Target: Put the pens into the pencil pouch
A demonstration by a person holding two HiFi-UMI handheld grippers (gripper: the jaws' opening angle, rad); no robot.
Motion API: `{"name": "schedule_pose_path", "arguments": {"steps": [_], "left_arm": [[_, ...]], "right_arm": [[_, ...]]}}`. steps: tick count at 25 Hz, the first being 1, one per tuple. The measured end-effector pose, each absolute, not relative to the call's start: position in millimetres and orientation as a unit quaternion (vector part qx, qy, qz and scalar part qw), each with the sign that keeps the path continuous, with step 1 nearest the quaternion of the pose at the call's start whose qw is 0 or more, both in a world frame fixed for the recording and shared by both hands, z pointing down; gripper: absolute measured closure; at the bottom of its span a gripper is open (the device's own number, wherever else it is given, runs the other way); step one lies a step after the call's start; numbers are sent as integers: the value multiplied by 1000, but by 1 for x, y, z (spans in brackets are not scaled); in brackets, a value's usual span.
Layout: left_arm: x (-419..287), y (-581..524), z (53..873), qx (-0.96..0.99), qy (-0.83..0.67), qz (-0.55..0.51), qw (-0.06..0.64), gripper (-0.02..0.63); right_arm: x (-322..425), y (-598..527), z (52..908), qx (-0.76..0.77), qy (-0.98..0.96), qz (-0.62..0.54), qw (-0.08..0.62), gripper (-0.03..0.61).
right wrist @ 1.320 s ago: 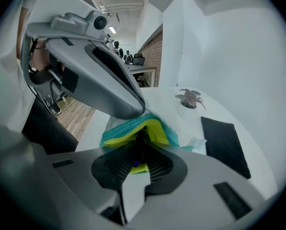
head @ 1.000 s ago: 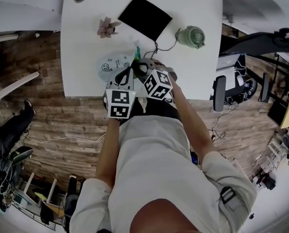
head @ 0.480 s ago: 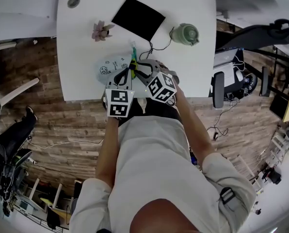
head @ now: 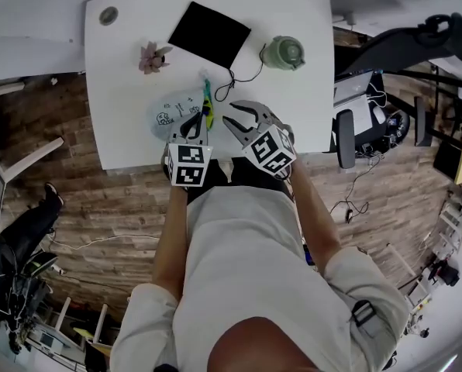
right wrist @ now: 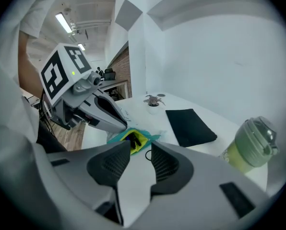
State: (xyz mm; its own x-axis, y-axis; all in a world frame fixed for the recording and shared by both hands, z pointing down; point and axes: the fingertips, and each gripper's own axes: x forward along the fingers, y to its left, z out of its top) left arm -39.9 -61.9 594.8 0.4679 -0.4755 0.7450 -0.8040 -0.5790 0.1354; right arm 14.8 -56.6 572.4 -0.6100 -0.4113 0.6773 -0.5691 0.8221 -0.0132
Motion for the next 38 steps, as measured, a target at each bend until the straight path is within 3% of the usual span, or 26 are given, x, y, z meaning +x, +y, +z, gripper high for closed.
{"name": "schedule_pose_path", "arguments": {"steps": [13,29,38], "left_arm": [[-26,-70,534,860,-388,273,187,486],[-18,-88,395,903,-404,140,47,448],[-9,-81,368,902,-414,120,16,449]], "right_arm": [[37,-66,510,366,-887,113,258,408],[60,-76,384,461,-878,30,127,393],[78,-75,364,475,-873,19,110,397]]}}
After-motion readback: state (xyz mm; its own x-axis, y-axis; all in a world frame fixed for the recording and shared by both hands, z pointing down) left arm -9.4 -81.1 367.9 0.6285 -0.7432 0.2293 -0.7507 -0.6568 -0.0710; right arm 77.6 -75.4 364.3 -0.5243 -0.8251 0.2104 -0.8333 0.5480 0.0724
